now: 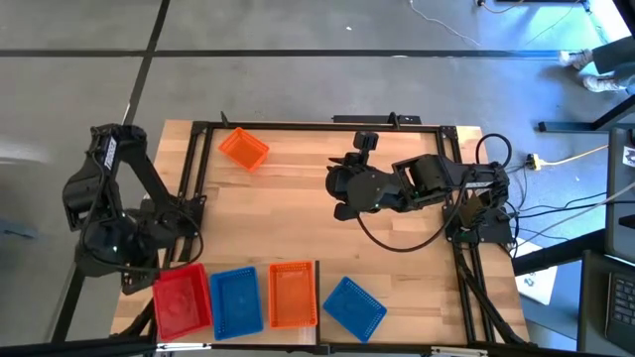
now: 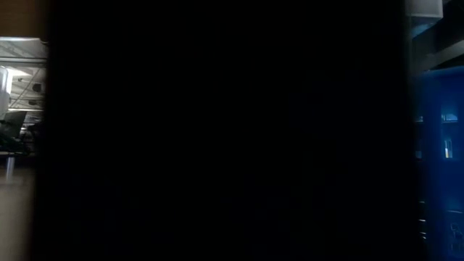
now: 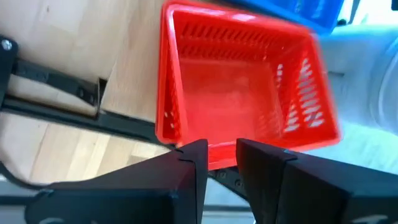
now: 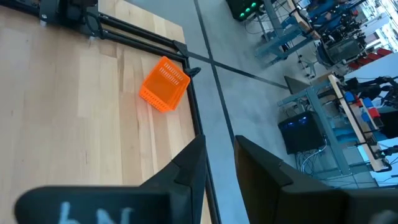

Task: Stack baskets on shelf by color
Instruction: Stack the red bin on top of the other red bin on the shelf

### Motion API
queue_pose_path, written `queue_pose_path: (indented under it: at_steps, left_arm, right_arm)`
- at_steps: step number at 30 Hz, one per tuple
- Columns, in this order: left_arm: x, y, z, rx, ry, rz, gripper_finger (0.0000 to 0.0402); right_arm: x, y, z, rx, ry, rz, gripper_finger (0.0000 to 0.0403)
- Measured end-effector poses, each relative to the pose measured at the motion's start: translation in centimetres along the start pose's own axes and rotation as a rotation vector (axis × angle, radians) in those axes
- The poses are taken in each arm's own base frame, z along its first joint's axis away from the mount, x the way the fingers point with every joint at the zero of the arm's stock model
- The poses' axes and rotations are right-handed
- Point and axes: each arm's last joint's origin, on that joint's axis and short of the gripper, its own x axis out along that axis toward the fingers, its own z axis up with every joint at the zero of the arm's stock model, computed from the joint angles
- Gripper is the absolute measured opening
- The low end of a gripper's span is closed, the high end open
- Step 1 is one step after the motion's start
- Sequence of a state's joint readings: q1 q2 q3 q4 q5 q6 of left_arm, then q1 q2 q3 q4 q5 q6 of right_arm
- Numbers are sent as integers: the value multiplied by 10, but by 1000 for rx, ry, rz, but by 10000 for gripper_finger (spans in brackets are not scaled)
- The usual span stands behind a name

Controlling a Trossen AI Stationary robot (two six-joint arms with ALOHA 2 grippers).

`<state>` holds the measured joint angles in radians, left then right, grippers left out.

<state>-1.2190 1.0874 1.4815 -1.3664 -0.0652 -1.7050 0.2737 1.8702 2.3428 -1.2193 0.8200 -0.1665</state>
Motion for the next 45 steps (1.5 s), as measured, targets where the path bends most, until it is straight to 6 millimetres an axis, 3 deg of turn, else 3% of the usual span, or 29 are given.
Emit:
queue_pose_path:
  at_steps: [7,15,26,45]
  left_arm:
    - [-4,1,2,10,-45,-29,75]
    - [-4,-15,-1,-1,-4,-185,67]
    - [16,-24,-16,18,99,-103,44]
    - [17,-19,-13,32,36,-52,1]
  right_arm:
    - [0,0,0,0,0,0,87]
    - [0,0,0,0,1,0,87]
    - [0,0,0,0,1,0,87]
    - [0,0,0,0,1,0,87]
